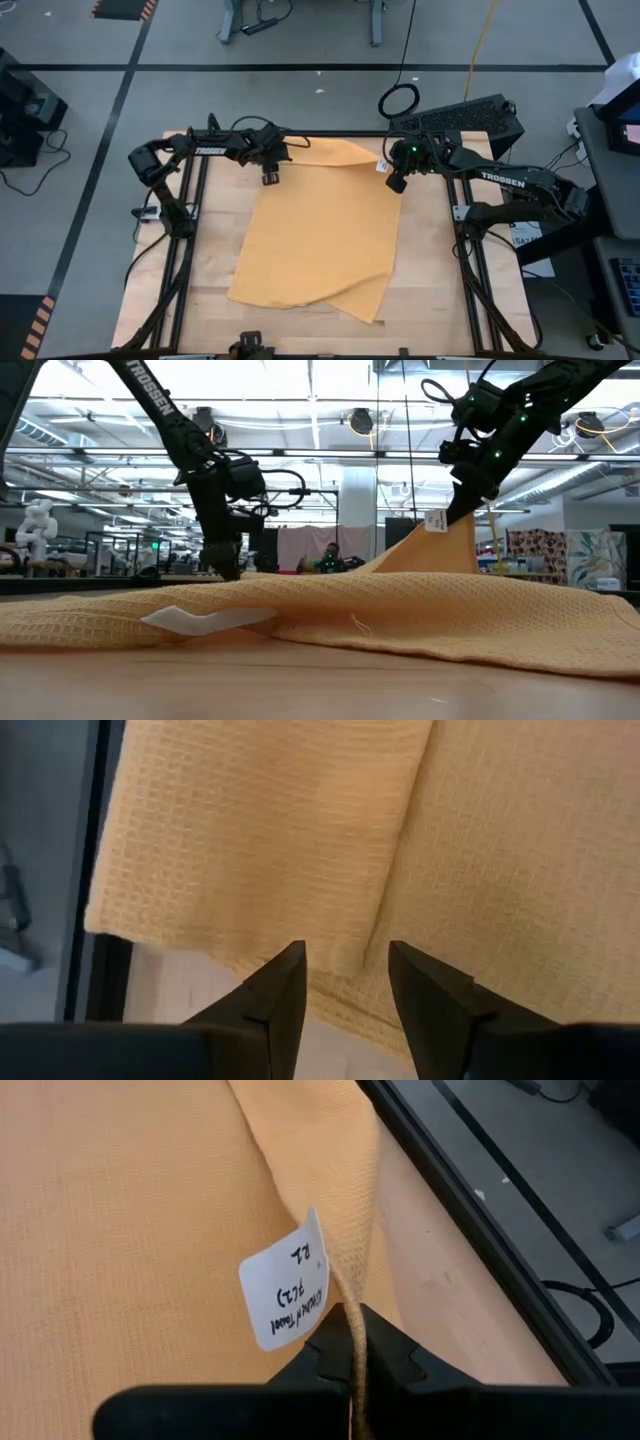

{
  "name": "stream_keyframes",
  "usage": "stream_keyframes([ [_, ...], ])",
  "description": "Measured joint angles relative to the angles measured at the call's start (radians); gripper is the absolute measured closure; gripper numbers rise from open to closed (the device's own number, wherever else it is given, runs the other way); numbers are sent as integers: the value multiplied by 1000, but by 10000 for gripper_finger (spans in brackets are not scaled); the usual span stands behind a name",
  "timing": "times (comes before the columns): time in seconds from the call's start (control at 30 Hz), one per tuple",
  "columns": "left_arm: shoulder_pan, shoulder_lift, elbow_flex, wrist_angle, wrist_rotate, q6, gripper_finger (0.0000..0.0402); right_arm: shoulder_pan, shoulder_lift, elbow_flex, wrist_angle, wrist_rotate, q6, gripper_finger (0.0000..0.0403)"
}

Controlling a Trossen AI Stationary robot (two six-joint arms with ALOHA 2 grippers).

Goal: Roll towel
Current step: Fold the yellow towel

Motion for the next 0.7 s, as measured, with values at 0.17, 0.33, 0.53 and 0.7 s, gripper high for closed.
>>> stream_keyframes([
  [0.17,22,17,0,23,32,13,253,2,0,0,0,-27,0,403],
  [0.33,51,40,1,42,75,12,280,21,0,0,1,-26,0,403],
  [0.53,53,44,2,49,79,11,371,40,1,0,1,-24,-4,403],
  [0.7,53,36,5,22,75,-17,397,45,1,0,-3,-22,-6,403],
])
